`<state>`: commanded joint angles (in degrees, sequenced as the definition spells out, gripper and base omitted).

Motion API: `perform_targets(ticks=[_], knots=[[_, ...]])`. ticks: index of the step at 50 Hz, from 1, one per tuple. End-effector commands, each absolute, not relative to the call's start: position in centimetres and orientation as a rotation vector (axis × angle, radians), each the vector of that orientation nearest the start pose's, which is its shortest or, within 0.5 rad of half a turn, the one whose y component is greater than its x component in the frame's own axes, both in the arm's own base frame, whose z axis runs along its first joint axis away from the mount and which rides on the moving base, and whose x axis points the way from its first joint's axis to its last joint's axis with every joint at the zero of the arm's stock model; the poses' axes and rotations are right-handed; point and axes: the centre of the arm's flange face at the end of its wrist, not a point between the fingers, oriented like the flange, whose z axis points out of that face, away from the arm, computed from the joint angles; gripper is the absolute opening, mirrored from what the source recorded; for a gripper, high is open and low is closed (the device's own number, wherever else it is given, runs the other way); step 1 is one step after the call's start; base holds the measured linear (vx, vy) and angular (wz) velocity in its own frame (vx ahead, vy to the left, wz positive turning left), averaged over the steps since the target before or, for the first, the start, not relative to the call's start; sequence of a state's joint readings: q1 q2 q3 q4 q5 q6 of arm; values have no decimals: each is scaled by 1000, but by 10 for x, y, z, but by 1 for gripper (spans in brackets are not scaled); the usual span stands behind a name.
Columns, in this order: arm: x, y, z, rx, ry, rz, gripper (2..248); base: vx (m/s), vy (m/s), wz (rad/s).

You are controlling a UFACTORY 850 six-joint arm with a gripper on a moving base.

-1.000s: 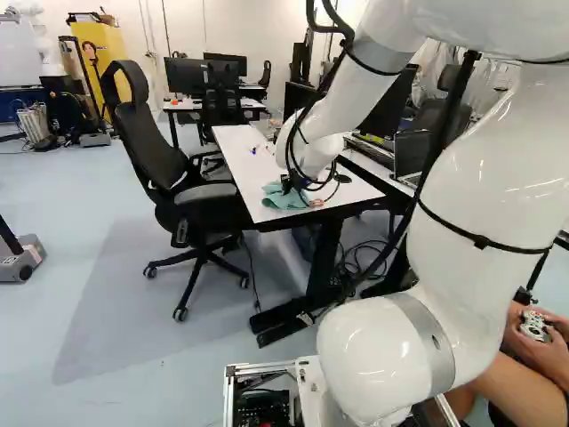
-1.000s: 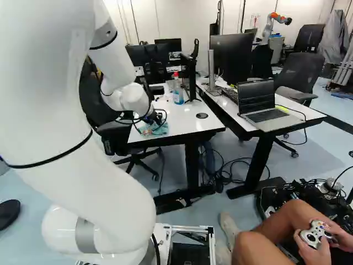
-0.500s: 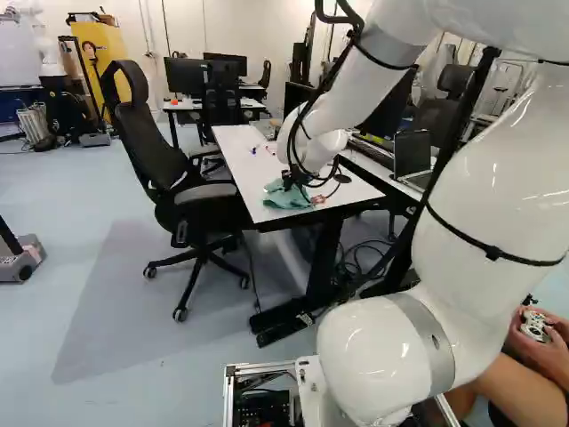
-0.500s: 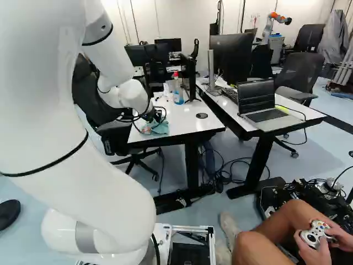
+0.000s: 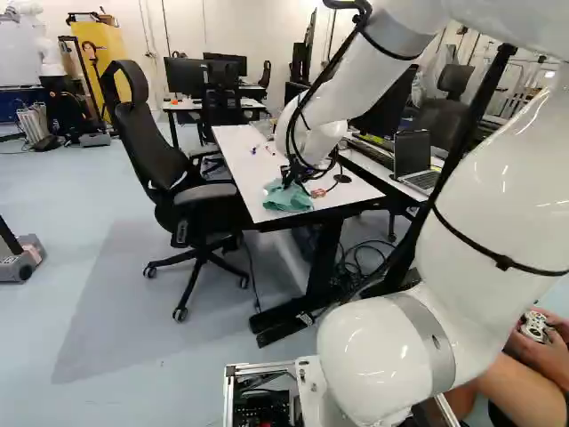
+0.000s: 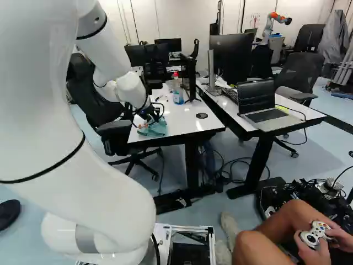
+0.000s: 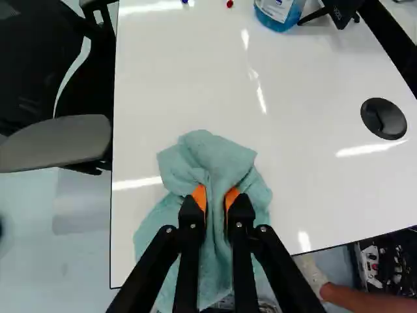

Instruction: Clean the table with the green towel

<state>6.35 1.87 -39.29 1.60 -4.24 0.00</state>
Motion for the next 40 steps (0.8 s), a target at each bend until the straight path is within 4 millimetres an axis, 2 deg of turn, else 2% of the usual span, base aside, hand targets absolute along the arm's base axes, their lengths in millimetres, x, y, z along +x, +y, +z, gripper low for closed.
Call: perform_targets(ticks=[24, 40], knots=[[425, 63, 482, -2950, -147, -866, 51, 0, 0, 0], [410, 72, 497, -2959, -168, -777, 51, 0, 0, 0]])
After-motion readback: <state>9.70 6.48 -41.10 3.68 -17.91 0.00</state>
